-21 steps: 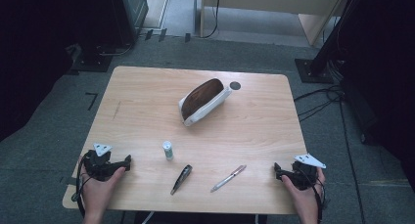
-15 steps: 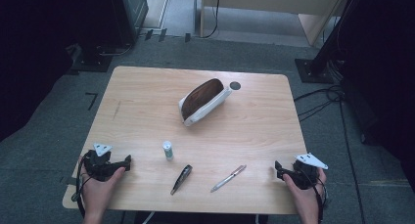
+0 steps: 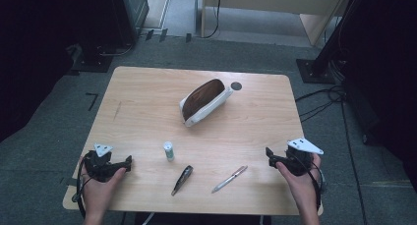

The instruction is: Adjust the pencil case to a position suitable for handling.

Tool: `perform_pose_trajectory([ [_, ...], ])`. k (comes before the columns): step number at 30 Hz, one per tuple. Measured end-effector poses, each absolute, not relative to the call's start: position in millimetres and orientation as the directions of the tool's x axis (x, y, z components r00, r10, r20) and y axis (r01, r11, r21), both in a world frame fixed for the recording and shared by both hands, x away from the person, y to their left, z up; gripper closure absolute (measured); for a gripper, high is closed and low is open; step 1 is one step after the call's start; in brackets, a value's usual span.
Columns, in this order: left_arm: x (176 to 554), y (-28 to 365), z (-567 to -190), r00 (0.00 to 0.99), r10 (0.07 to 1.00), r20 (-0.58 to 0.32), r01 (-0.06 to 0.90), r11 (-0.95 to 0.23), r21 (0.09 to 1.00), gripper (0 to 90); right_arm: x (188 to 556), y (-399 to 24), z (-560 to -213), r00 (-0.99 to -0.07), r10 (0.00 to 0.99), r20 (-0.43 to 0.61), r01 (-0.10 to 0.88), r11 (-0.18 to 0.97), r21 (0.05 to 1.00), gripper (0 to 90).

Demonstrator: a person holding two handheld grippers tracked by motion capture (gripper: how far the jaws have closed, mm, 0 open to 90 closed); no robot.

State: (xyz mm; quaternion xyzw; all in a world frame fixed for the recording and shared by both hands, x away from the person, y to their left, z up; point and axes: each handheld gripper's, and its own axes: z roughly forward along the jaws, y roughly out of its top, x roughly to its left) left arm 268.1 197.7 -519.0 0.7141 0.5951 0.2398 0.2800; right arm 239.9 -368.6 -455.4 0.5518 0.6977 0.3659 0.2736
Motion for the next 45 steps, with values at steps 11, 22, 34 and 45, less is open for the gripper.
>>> perform_pose_trajectory([
  [11,268.1,197.6,-519.0,0.179,0.984,0.009,0.716,-0.136,0.685,0.0,283.9,-330.3,-427.3,-0.350,0.934,0.077,0.530,0.130,0.838,14.4],
  [22,268.0,197.4,-519.0,0.188,0.982,0.008,0.715,-0.143,0.684,0.0,324.1,-281.0,-417.6,-0.356,0.930,0.096,0.541,0.121,0.832,13.0],
  [34,267.5,197.0,-519.1,0.200,0.980,0.011,0.712,-0.153,0.686,0.0,358.2,-233.0,-417.5,-0.336,0.935,0.113,0.575,0.108,0.811,5.7],
  [45,266.8,196.6,-519.0,0.210,0.978,0.011,0.712,-0.160,0.684,0.0,382.5,-210.0,-423.1,-0.264,0.948,0.180,0.604,0.016,0.797,0.0],
])
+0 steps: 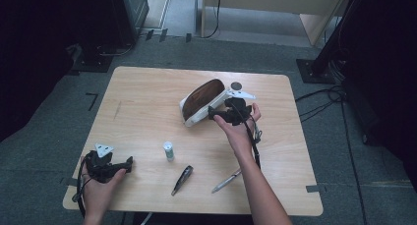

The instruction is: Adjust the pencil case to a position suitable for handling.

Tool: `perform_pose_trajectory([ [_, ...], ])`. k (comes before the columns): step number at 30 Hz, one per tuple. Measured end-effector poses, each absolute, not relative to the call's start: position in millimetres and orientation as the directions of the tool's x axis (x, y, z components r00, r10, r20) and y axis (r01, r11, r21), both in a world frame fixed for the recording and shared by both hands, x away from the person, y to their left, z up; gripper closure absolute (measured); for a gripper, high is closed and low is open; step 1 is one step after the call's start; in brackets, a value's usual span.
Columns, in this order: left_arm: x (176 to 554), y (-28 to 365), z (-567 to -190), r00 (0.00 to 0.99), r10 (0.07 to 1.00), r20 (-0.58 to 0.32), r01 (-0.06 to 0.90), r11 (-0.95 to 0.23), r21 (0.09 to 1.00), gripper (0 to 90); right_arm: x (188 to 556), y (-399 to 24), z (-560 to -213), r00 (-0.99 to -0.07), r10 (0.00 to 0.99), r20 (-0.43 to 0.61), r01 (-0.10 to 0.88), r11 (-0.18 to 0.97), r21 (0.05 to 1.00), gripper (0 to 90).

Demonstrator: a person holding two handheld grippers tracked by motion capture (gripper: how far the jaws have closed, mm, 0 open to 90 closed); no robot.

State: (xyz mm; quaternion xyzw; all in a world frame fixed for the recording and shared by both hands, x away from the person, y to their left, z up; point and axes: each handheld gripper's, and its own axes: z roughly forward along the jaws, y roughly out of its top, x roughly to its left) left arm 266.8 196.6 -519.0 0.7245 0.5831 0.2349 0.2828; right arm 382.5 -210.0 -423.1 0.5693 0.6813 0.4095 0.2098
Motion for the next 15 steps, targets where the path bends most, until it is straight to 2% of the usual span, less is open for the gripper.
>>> perform_pose_trajectory([
  [15,266.6,196.3,-518.9,0.219,0.976,0.012,0.711,-0.168,0.683,0.0,405.6,-177.4,-438.2,-0.191,0.959,0.209,0.638,-0.040,0.769,0.0],
])
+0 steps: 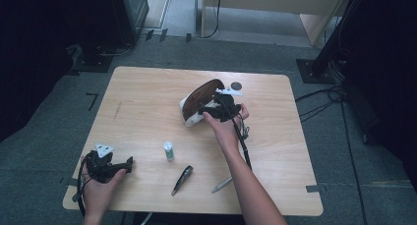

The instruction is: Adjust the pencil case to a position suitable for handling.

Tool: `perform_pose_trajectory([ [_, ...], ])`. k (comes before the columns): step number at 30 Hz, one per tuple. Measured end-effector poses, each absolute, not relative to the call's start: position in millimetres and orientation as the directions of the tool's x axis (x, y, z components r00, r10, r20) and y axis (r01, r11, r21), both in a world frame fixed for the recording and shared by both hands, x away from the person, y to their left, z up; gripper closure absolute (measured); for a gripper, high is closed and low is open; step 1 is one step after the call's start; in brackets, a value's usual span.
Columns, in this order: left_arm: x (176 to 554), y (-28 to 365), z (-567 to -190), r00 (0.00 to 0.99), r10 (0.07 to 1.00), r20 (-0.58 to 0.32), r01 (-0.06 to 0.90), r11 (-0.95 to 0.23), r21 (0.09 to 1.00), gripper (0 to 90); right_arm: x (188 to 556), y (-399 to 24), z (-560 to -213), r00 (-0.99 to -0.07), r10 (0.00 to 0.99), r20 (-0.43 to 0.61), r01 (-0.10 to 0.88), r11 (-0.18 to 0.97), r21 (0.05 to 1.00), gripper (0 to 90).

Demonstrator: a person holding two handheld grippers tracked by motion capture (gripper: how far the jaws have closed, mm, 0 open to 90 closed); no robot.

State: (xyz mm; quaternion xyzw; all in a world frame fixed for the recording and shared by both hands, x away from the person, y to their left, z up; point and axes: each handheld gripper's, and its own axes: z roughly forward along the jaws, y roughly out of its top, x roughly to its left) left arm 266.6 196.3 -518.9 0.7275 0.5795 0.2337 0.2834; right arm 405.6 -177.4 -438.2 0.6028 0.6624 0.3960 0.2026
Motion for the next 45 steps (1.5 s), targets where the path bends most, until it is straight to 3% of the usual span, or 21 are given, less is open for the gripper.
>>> perform_pose_trajectory([
  [9,266.4,195.9,-519.1,0.224,0.975,0.012,0.709,-0.171,0.684,0.0,415.9,-169.5,-453.5,-0.155,0.955,0.252,0.707,-0.071,0.704,0.0],
  [12,266.4,195.9,-519.1,0.224,0.974,0.012,0.709,-0.172,0.684,0.0,416.4,-167.2,-456.4,-0.154,0.955,0.254,0.725,-0.066,0.686,8.1],
  [15,266.4,195.9,-519.1,0.225,0.974,0.012,0.709,-0.172,0.684,0.0,416.0,-169.0,-455.0,-0.142,0.952,0.270,0.730,-0.084,0.678,20.8],
  [22,266.4,195.9,-519.1,0.225,0.974,0.013,0.708,-0.173,0.684,0.0,413.8,-181.0,-451.9,-0.121,0.960,0.254,0.728,-0.088,0.680,67.9],
  [25,266.4,195.8,-519.1,0.226,0.974,0.013,0.708,-0.173,0.684,0.0,413.1,-186.9,-451.9,-0.157,0.956,0.249,0.721,-0.061,0.690,78.6],
  [32,266.5,195.8,-519.1,0.226,0.974,0.012,0.708,-0.173,0.685,0.0,401.7,-191.4,-443.9,-0.282,0.938,0.203,0.684,0.048,0.728,82.2],
  [45,265.8,194.9,-519.2,0.226,0.974,0.011,0.708,-0.172,0.685,0.0,374.0,-218.3,-437.9,-0.498,0.841,0.212,0.648,0.197,0.736,82.3],
])
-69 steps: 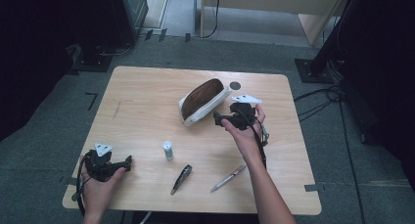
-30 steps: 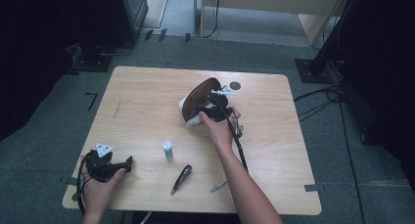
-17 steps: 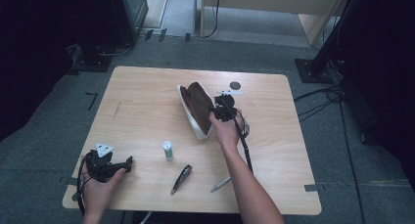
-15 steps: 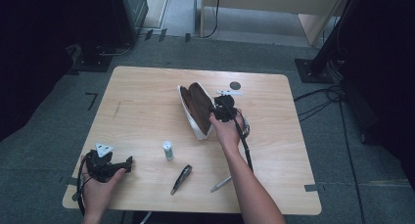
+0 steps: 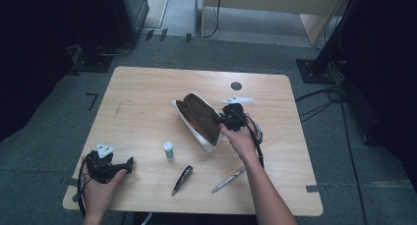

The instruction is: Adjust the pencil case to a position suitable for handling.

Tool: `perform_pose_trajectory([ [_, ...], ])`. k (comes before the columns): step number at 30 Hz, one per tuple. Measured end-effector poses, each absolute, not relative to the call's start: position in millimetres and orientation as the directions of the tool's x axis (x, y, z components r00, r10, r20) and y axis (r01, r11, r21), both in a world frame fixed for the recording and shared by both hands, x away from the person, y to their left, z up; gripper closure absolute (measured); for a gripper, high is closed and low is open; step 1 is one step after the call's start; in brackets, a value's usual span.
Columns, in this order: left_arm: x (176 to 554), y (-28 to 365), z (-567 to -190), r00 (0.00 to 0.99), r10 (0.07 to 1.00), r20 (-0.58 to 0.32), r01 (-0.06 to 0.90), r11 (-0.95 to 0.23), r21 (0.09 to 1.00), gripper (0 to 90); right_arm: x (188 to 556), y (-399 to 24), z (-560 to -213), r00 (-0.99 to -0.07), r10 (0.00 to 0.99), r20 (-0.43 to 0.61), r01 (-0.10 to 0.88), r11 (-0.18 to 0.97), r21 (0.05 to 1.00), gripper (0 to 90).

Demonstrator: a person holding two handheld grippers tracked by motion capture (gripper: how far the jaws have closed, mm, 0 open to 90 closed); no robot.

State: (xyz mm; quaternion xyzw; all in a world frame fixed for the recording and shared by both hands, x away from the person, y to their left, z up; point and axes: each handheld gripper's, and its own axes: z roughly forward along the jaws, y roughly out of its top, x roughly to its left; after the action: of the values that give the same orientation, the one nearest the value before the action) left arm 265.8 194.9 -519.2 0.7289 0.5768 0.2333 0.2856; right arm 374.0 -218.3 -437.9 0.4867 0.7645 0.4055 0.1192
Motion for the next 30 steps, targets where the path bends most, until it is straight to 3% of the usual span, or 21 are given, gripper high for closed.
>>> perform_pose_trajectory([
  [7,266.3,194.5,-519.1,0.226,0.974,0.011,0.708,-0.173,0.684,0.0,372.7,-230.7,-443.0,-0.544,0.816,0.195,0.637,0.250,0.729,80.0],
  [21,266.2,194.5,-518.9,0.229,0.973,0.011,0.710,-0.175,0.683,0.0,358.8,-247.1,-425.1,-0.526,0.823,0.217,0.594,0.173,0.785,25.3],
  [26,266.2,194.5,-518.9,0.229,0.973,0.011,0.710,-0.175,0.683,0.0,343.4,-254.5,-415.0,-0.505,0.841,0.195,0.582,0.164,0.797,14.2],
  [30,266.1,194.6,-518.9,0.230,0.973,0.011,0.709,-0.176,0.683,0.0,330.7,-258.8,-410.0,-0.498,0.847,0.188,0.567,0.153,0.810,12.7],
])
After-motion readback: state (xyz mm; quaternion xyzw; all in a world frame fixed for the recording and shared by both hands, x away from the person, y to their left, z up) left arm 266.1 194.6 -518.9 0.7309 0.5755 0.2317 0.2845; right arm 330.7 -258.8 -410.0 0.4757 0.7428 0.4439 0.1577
